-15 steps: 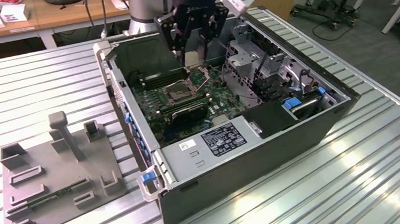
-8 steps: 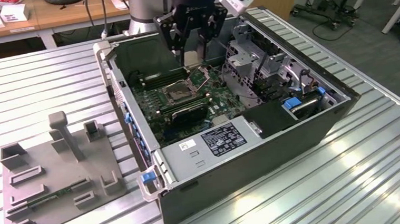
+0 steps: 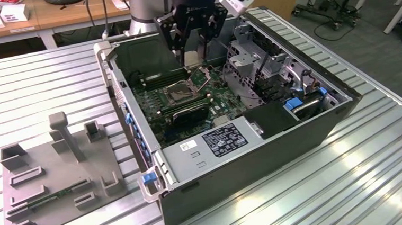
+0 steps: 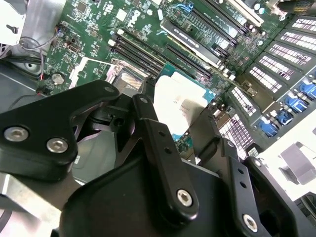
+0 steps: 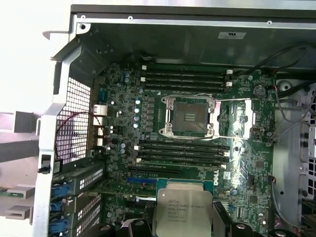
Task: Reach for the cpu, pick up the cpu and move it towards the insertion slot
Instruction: 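Pick up the cpu and move it towards the insertion slot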
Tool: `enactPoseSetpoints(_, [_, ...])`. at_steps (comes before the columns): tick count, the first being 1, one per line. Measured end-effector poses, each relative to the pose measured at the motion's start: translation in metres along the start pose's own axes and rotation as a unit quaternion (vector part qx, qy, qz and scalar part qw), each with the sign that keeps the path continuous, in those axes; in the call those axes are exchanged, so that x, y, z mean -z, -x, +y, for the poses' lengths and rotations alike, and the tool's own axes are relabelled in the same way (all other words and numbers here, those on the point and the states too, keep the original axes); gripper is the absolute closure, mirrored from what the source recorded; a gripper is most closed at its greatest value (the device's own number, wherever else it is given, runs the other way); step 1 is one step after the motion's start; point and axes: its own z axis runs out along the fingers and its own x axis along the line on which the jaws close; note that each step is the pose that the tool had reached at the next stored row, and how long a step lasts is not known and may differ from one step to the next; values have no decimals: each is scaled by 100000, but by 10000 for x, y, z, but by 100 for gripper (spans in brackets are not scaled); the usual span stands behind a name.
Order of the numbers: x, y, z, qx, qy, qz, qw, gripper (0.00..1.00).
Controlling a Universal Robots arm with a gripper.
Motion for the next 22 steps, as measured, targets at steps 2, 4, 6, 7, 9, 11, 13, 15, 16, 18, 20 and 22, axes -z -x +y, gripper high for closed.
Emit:
enactPoseSetpoints(2, [-2,0,4,-1,2,-1,100000,46])
enactPoseSetpoints(4, [-3,1,8,-1,5,-1,100000,46])
enactPoseSetpoints(6, [-5,1,15,-3,16,-1,100000,46])
enactPoseSetpoints(7, [-7,1,19,-2,28,-4,100000,46])
enactPoseSetpoints(9, [-9,1,25,1,36,-4,100000,46])
enactPoseSetpoints(11, [-10,1,31,-2,40,-3,100000,46])
enactPoseSetpoints(13, [-13,2,38,-2,55,-2,100000,46])
enactPoseSetpoints(15, [-15,3,46,0,67,-5,100000,46])
enactPoseSetpoints(16, [-16,3,49,0,70,-4,100000,46])
enactPoseSetpoints(18, [-18,3,56,-3,76,-5,100000,46])
enactPoseSetpoints(20, [-19,3,61,0,75,-4,100000,46])
enactPoseSetpoints(22, [-19,3,64,1,71,-3,100000,46])
